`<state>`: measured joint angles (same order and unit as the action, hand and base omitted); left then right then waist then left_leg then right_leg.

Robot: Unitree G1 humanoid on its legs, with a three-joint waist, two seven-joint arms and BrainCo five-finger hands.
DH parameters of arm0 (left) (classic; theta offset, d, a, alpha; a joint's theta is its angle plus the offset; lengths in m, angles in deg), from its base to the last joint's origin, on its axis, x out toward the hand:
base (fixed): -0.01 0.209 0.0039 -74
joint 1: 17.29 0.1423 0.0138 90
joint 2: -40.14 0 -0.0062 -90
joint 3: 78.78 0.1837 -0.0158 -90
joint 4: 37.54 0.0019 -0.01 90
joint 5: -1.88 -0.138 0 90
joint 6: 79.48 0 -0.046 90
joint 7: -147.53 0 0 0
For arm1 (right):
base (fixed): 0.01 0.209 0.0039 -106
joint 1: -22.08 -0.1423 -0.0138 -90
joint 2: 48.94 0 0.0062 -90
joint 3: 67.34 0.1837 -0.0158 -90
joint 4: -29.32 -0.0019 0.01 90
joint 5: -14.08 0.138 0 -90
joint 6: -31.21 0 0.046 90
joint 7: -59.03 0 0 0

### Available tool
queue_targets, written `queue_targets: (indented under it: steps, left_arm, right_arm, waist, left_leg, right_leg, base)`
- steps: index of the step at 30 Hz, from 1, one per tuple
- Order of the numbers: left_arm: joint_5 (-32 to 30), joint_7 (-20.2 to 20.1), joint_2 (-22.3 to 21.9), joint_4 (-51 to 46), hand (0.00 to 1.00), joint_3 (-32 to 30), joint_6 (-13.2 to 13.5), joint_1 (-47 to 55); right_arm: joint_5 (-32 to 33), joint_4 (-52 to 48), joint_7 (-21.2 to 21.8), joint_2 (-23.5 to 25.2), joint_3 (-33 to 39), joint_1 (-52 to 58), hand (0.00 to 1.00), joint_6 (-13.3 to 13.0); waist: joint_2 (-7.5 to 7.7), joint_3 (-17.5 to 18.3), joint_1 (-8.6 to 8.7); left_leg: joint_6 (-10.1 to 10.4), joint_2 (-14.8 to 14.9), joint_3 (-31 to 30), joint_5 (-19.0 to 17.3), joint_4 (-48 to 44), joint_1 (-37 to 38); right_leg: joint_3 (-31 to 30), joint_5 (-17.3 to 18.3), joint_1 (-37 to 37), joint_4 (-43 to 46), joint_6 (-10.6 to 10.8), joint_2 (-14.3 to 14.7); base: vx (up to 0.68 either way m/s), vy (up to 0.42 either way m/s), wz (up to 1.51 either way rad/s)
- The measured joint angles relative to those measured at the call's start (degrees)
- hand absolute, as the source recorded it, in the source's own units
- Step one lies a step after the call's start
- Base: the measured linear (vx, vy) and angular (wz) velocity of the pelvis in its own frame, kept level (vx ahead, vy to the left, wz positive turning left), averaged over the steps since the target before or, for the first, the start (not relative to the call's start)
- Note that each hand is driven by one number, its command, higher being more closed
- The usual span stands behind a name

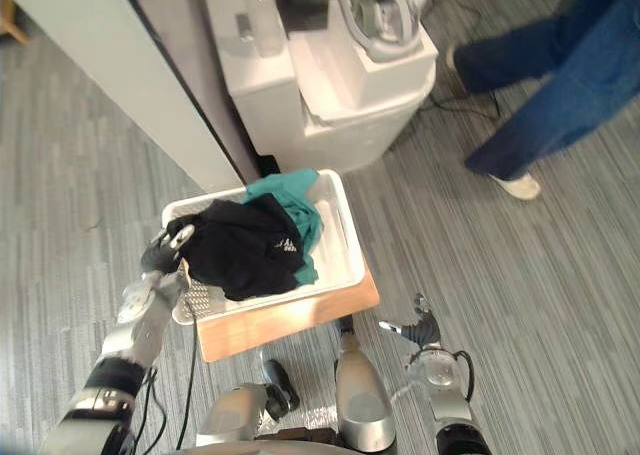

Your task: Tidy the bed and pick cloth on bed and put in laundry

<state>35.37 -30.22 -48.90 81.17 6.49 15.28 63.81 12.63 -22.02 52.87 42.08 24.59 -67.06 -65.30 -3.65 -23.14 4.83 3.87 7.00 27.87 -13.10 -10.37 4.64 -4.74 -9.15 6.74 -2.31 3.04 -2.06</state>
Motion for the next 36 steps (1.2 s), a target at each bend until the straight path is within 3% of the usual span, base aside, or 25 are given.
queue_targets:
  steps: [2,3,5,6,8,10,11,13,16,17,19,20,23,25,26,27,29,31,33,36]
  left_arm:
    - [-3.31,-1.01,-0.42,-1.35,0.0,-1.14,0.09,3.88]
    - [-6.93,0.34,-0.9,-3.41,0.0,-2.07,0.37,5.92]
    - [-13.16,6.46,-0.97,-8.25,0.0,-3.64,2.35,7.82]
    - [-16.64,11.59,-1.03,-12.29,0.0,-5.34,3.36,8.17]
    - [-17.99,18.6,-1.0,-19.69,0.0,-9.03,4.73,7.95]
    - [-18.38,29.54,-0.79,-25.09,0.0,-15.21,6.71,6.98]
    - [-18.11,32.46,-0.68,-25.47,0.0,-16.61,7.34,6.68]
    - [-13.16,44.22,-0.45,-24.39,0.0,-21.35,10.26,6.84]
    - [-2.2,52.51,0.08,-15.68,0.0,-27.28,15.7,9.42]
    - [5.38,52.67,0.22,-8.16,0.0,-29.75,18.08,11.79]
    - [10.63,50.33,0.11,-2.5,0.0,-29.8,18.02,14.19]
    - [16.13,45.93,-0.78,3.0,0.0,-29.66,15.95,17.27]
    - [22.0,36.62,-4.79,13.84,0.0,-29.6,8.97,22.8]
    - [24.3,28.25,-10.25,22.87,0.0,-31.34,0.06,26.14]
    - [23.69,26.02,-11.77,24.72,0.0,-31.88,-2.38,26.84]
    - [20.1,21.85,-14.66,28.46,0.0,-31.91,-8.29,27.93]
    - [8.79,17.62,-17.04,29.83,0.0,-31.75,-13.62,27.95]
    - [-9.04,9.92,-19.47,29.89,0.0,-30.99,-18.75,27.33]
    - [-18.99,5.23,-18.61,29.61,0.0,-28.47,-19.99,25.77]
    - [-28.12,-1.25,-17.97,29.29,0.0,-24.15,-20.49,23.93]
  right_arm:
    - [0.01,0.87,0.45,-0.97,1.78,0.72,0.0,-0.24]
    - [0.0,1.27,0.66,-1.18,2.77,1.42,0.0,-0.31]
    - [-0.01,2.47,0.83,-1.0,3.29,1.65,0.0,-0.87]
    - [-0.01,3.5,0.82,-0.65,3.31,1.72,0.0,-0.88]
    - [0.01,3.96,0.79,0.15,3.42,1.7,0.0,-0.87]
    - [0.02,4.73,0.83,1.17,3.5,2.04,0.0,-0.69]
    - [0.02,5.06,0.83,1.28,3.5,2.2,0.0,-0.59]
    - [0.22,5.17,0.83,1.68,3.48,3.41,0.0,0.54]
    - [1.42,6.51,0.75,3.0,3.62,4.61,0.0,2.16]
    - [2.74,8.58,0.72,4.0,3.6,4.84,0.0,3.29]
    - [4.16,9.88,0.72,4.7,3.74,5.02,0.0,3.82]
    - [5.46,10.86,0.74,5.34,4.26,5.53,0.0,3.86]
    - [7.59,13.42,0.9,6.39,6.23,5.88,0.0,3.75]
    - [9.15,13.82,1.02,8.02,11.06,5.76,0.0,3.62]
    - [9.17,14.06,1.04,8.25,11.91,5.76,0.0,3.64]
    - [9.18,14.99,1.19,8.67,14.34,5.86,0.0,3.9]
    - [9.18,15.25,1.34,9.46,16.77,6.33,0.0,4.75]
    - [9.18,15.8,1.44,11.05,19.12,6.92,0.0,6.22]
    - [9.18,16.37,1.47,12.27,20.35,6.98,0.0,7.4]
    - [9.15,16.32,1.53,13.36,22.39,7.17,0.0,8.26]
  waist:
    - [-1.62,1.83,-0.21]
    - [-2.45,3.7,-1.11]
    - [-2.76,5.16,-1.21]
    - [-2.54,6.51,-1.35]
    - [-1.87,7.6,-1.59]
    - [-1.1,9.45,-2.26]
    - [-0.99,9.88,-2.43]
    - [-0.47,10.9,-2.69]
    - [0.82,12.29,-3.85]
    - [2.07,13.24,-4.8]
    - [3.0,14.06,-5.62]
    - [3.68,14.7,-6.39]
    - [4.74,15.86,-7.66]
    - [4.55,16.01,-7.79]
    - [4.32,16.13,-7.79]
    - [3.52,16.62,-7.79]
    - [2.86,16.85,-7.86]
    - [1.91,17.42,-7.68]
    - [1.35,17.58,-7.6]
    - [0.28,18.36,-7.37]
  left_leg:
    - [0.03,-0.02,-0.7,-0.03,0.37,0.74]
    - [0.02,-0.15,-0.88,0.1,1.07,1.25]
    - [0.12,-0.58,-2.06,1.01,2.78,2.95]
    - [0.19,-0.74,-2.66,1.62,4.03,3.7]
    - [0.19,-1.02,-3.45,2.74,6.12,4.92]
    - [0.07,-1.35,-3.5,3.45,7.58,5.52]
    - [0.02,-1.43,-3.57,3.48,7.63,5.52]
    - [-0.37,-1.89,-4.95,3.74,8.0,5.5]
    - [-0.52,-2.14,-6.05,3.84,8.06,5.36]
    - [-0.51,-2.07,-6.39,3.83,8.04,5.37]
    - [-0.4,-2.02,-6.35,3.74,8.07,5.36]
    - [-0.27,-2.02,-6.31,3.55,8.08,5.36]
    - [-0.38,-2.2,-6.18,3.23,8.06,5.45]
    - [-0.54,-2.33,-4.74,2.87,8.14,6.85]
    - [-0.59,-2.37,-4.57,2.64,8.15,7.08]
    - [-0.62,-2.43,-4.16,2.29,8.22,7.55]
    - [-0.5,-2.41,-3.62,2.09,8.33,8.14]
    - [-0.26,-2.07,-3.38,1.9,8.48,8.55]
    - [-0.12,-1.53,-3.27,1.82,8.44,8.81]
    - [0.28,-0.78,-3.16,1.59,8.38,9.1]
  right_leg:
    - [0.87,-0.06,-1.57,-1.23,0.14,-0.18]
    - [1.02,-0.15,-1.94,-1.91,0.21,-0.15]
    - [2.37,-0.2,-3.83,-2.92,0.22,-0.3]
    - [3.01,-0.17,-4.36,-3.06,0.19,-0.28]
    - [4.19,-0.14,-5.17,-3.06,0.15,-0.32]
    - [4.51,-0.13,-5.44,-3.05,0.14,-0.38]
    - [4.64,-0.13,-5.44,-3.06,0.15,-0.45]
    - [5.72,-0.04,-5.98,-3.06,0.16,-1.03]
    - [6.81,0.46,-6.44,-3.07,0.37,-1.23]
    - [7.04,0.64,-6.65,-3.12,0.35,-1.22]
    - [7.02,0.77,-6.63,-3.15,0.34,-1.2]
    - [6.99,0.91,-6.65,-3.15,0.41,-1.23]
    - [6.97,1.19,-6.82,-3.15,0.75,-1.49]
    - [6.83,1.44,-7.75,-3.15,1.07,-1.91]
    - [6.55,1.5,-7.91,-3.15,1.14,-1.91]
    - [6.36,1.68,-8.23,-3.15,1.27,-1.94]
    - [6.11,1.84,-8.47,-3.15,1.27,-1.87]
    - [6.0,2.09,-8.76,-3.17,1.09,-1.53]
    - [6.06,2.32,-9.01,-3.23,0.83,-1.08]
    - [6.24,3.11,-9.31,-3.47,0.65,-0.36]
  base:
    - [0.05,0.004,0.22]
    - [0.06,0.013,0.15]
    - [0.06,0.005,0.23]
    - [0.03,-0.014,0.3]
    - [0.0,-0.028,0.21]
    - [-0.04,-0.023,0.04]
    - [-0.04,-0.013,0.08]
    - [-0.05,-0.008,0.24]
    - [-0.05,-0.026,0.24]
    - [-0.03,-0.022,0.14]
    - [-0.01,-0.009,0.04]
    - [0.0,0.0,0.0]
    - [0.01,0.019,0.03]
    - [0.02,0.05,-0.11]
    - [0.01,0.052,-0.2]
    - [0.01,0.034,-0.12]
    - [0.02,0.015,-0.1]
    - [0.01,-0.016,-0.06]
    - [0.0,-0.053,-0.02]
    - [0.01,-0.058,-0.01]
